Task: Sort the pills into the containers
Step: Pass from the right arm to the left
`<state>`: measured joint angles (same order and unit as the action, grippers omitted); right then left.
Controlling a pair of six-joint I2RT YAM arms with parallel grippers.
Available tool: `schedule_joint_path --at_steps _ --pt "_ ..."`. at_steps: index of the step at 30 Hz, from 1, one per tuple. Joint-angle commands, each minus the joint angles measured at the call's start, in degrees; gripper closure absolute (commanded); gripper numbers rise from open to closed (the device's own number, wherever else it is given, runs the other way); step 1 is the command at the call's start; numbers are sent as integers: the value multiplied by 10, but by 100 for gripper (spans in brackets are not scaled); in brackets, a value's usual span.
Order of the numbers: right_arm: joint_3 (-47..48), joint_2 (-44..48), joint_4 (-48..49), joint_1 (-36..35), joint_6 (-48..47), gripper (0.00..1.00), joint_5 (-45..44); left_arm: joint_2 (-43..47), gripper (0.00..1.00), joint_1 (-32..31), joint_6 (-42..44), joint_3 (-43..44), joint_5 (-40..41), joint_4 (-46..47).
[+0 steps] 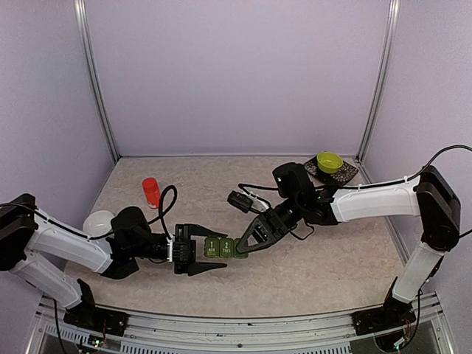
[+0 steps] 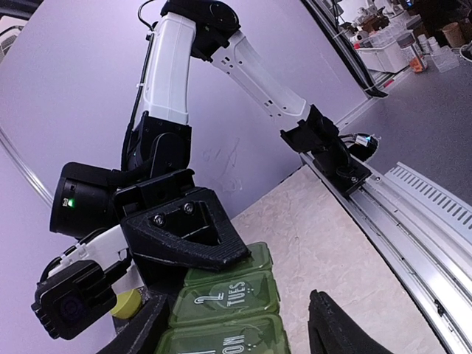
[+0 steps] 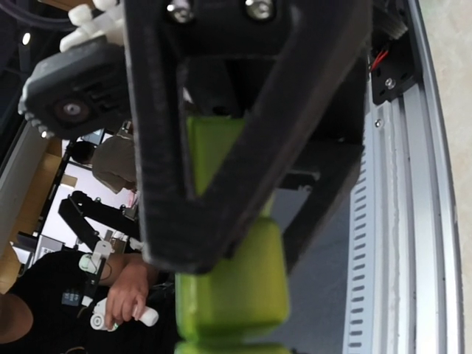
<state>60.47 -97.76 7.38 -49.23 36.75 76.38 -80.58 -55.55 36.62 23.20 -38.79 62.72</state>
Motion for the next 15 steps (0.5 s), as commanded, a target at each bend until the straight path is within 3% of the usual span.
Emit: schedule_joint_path --at_steps 1,15 --pt "-8 -5 46 -3 15 97 18 -20 40 -10 -12 10 -22 19" --pt "-16 5 75 -4 22 98 29 -58 51 -11 -59 25 -58 79"
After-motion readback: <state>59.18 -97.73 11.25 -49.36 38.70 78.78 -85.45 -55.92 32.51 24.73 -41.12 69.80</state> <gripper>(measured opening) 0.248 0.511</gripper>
